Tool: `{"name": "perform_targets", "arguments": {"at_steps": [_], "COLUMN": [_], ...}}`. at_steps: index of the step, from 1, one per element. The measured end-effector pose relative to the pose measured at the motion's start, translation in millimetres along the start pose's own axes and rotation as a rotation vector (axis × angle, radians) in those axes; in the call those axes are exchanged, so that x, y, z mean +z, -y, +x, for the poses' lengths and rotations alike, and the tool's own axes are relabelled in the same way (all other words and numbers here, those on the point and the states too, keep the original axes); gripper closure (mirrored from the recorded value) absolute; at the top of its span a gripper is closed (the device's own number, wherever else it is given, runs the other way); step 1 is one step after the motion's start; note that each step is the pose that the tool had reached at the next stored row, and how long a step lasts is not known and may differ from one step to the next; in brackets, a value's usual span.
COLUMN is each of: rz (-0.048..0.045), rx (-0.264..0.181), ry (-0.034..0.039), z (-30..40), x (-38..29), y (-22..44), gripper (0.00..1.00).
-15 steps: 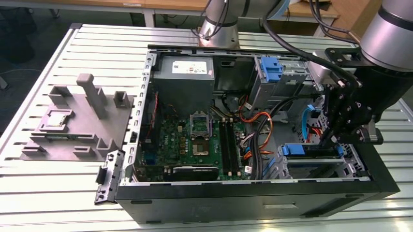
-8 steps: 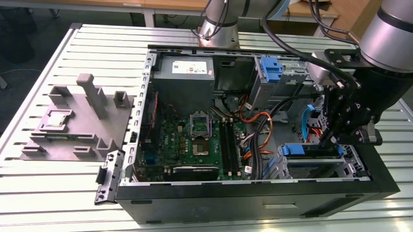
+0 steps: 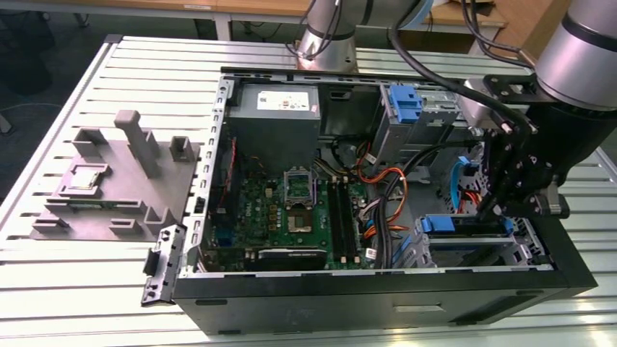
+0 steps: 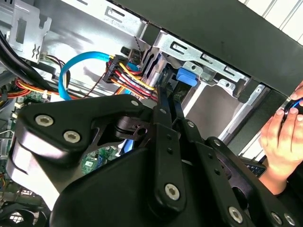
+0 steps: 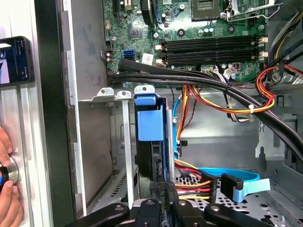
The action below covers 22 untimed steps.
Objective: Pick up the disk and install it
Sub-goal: 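Insert the first disk wire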
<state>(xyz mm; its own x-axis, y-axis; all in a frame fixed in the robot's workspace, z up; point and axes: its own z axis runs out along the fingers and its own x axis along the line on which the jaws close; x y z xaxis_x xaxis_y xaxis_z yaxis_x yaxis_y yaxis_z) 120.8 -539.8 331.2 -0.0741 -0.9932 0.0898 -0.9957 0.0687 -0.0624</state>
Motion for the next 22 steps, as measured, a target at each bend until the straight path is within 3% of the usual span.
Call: {"name": "perform_targets", "arguments": {"at_steps": [11, 13, 14, 18, 22], "rz": [-0.0005, -0.0006, -0.0005, -0.0014, -0.0017], "rx": [0.004, 0.004, 0.004, 0.004, 0.004], "ry": [0.0002, 0.0018, 0.0016, 0.0042, 0.0060], "z": [0.7, 0.9, 1.0, 1.7, 1.8], "x": [2.6, 0.2, -1.5, -9.0, -10.4], "y": [-0.1, 0.0, 0.2, 0.6, 0.7], "gripper": [0.84, 0.83, 0.76, 0.76, 0.84]}}
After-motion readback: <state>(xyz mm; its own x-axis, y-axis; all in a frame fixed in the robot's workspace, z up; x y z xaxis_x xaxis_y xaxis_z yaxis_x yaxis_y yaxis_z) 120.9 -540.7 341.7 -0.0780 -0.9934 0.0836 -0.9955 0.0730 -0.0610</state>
